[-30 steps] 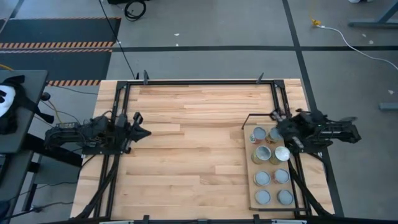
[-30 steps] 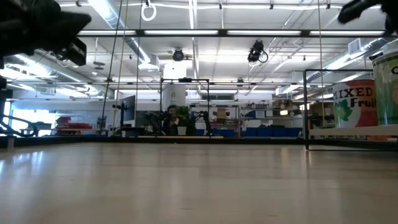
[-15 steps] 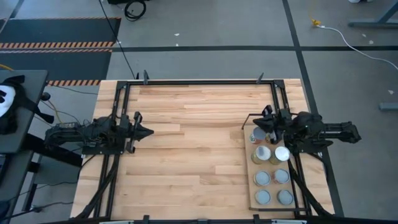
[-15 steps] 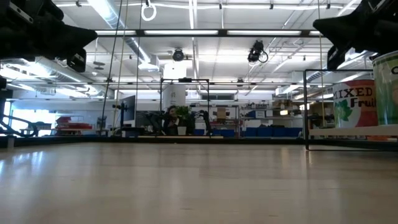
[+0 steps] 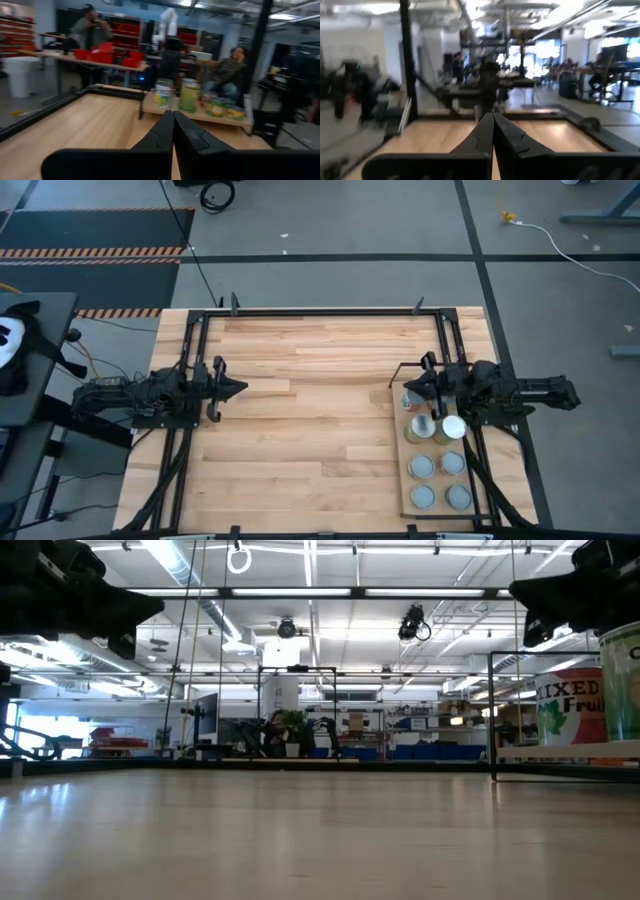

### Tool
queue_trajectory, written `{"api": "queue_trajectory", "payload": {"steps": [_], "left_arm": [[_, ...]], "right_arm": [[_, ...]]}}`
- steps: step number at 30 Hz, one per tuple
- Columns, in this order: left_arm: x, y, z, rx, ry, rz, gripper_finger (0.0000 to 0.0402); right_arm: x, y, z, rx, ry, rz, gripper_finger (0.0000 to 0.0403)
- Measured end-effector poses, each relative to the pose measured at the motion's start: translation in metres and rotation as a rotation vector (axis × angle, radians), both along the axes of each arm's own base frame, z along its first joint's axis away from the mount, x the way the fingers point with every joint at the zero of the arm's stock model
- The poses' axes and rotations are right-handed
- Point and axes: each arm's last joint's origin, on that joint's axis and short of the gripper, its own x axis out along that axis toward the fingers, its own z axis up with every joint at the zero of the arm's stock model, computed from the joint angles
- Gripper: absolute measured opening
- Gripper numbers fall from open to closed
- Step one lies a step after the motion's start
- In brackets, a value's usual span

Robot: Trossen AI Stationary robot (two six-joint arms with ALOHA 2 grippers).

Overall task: Pick and place cans onto a shelf
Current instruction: Return to Home Position

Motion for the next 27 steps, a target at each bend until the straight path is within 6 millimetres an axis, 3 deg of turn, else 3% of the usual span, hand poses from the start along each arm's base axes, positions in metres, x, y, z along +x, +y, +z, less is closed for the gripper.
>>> {"api": "queue_trajectory", "payload": {"steps": [12,27], "left_arm": [[0.0004,-0.0012,-0.0031,0.206,0.045,-0.007,0.0007],[0.0007,-0.0007,-0.0063,0.152,0.076,0.006,0.0013]], "right_arm": [[0.0012,-0.0001,-0.0068,-0.026,0.07,-0.006,0.0016],[0.0012,-0.0001,-0.0067,-0.025,0.069,-0.006,0.0016]]}}
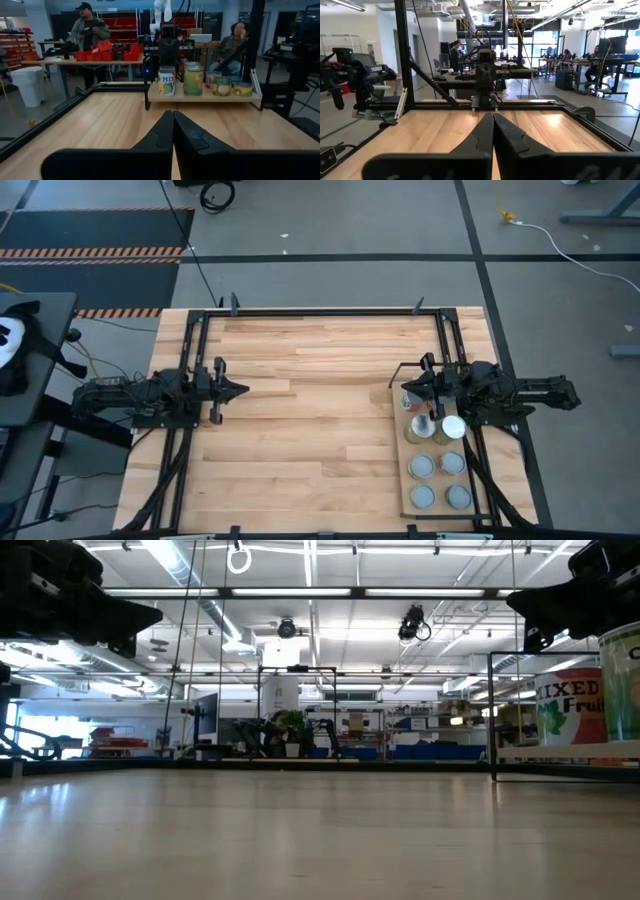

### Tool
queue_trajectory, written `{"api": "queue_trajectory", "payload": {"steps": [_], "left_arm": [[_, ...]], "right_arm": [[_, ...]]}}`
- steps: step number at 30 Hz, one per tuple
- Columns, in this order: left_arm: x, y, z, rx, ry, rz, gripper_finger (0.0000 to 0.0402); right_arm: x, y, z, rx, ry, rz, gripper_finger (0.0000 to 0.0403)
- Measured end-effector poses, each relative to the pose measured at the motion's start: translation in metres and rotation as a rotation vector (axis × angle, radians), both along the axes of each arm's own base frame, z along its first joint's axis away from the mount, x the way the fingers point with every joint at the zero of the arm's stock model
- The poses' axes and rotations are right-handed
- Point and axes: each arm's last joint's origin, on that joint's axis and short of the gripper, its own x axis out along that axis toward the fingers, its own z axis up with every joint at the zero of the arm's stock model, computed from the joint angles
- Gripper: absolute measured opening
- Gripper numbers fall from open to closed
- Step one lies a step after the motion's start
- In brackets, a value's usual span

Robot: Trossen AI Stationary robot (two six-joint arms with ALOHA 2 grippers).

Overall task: Pick and place cans onto a shelf
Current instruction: Return to Home Position

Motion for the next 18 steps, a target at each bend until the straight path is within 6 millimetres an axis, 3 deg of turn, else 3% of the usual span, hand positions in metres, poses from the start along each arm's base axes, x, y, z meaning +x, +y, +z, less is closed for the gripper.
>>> {"api": "queue_trajectory", "payload": {"steps": [18], "left_arm": [[0.0,0.0,0.0004,0.0,-0.005,0.0,0.0015]], "right_arm": [[0.0,0.0,0.0001,0.0,-0.001,0.0,0.0015]]}}
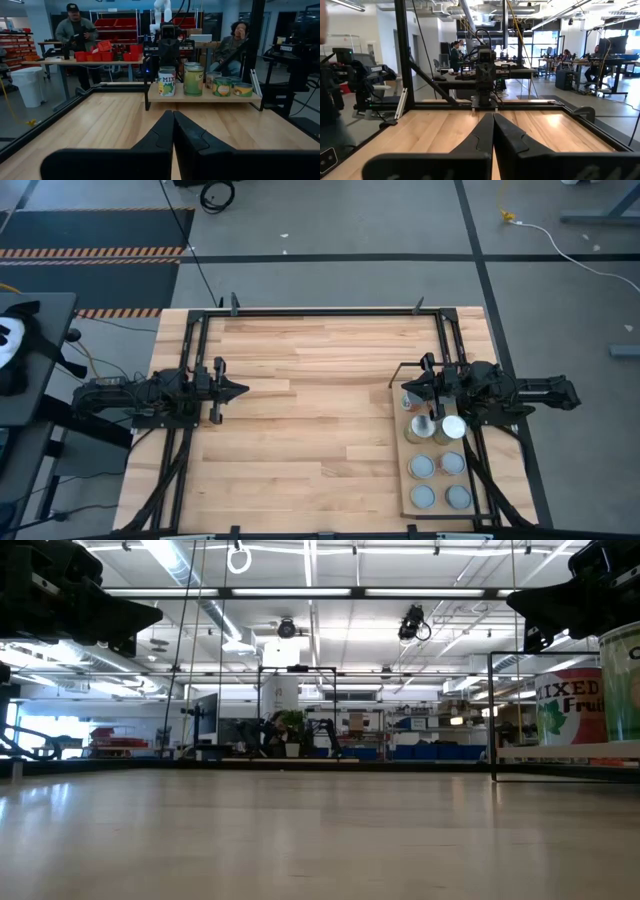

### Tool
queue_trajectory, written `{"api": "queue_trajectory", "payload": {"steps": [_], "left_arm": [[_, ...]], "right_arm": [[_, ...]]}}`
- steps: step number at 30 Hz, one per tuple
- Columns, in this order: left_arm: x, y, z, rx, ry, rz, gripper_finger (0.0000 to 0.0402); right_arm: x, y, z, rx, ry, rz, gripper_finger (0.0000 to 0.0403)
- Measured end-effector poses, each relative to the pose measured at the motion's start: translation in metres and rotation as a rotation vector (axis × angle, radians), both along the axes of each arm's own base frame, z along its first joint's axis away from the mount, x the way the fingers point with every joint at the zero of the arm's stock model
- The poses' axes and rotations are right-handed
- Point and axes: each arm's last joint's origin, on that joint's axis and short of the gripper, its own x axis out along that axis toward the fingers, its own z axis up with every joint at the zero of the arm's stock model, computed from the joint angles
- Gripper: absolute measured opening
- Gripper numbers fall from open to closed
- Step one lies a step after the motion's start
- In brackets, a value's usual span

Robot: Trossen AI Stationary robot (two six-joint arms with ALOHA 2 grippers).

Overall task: Pick and place cans onto a shelf
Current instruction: Return to Home Position

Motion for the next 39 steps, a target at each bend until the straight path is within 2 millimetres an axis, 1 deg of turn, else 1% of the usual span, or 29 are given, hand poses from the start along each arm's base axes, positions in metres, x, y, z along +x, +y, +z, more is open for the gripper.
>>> {"api": "queue_trajectory", "payload": {"steps": [22,29,39], "left_arm": [[0.0,0.0,0.0001,0.0,-0.001,-0.001,0.0016],[-0.0001,-0.0071,0.0001,-0.001,-0.001,-0.068,0.002],[-0.0001,-0.0079,0.0001,-0.001,-0.001,-0.076,0.002]], "right_arm": [[0.0,0.0,0.0,0.0,0.0,0.0,0.0015],[0.0,0.0,0.0,0.0,0.0,0.0,0.0015],[0.0,0.0,0.0,0.0,0.0,0.0,0.0015]]}}
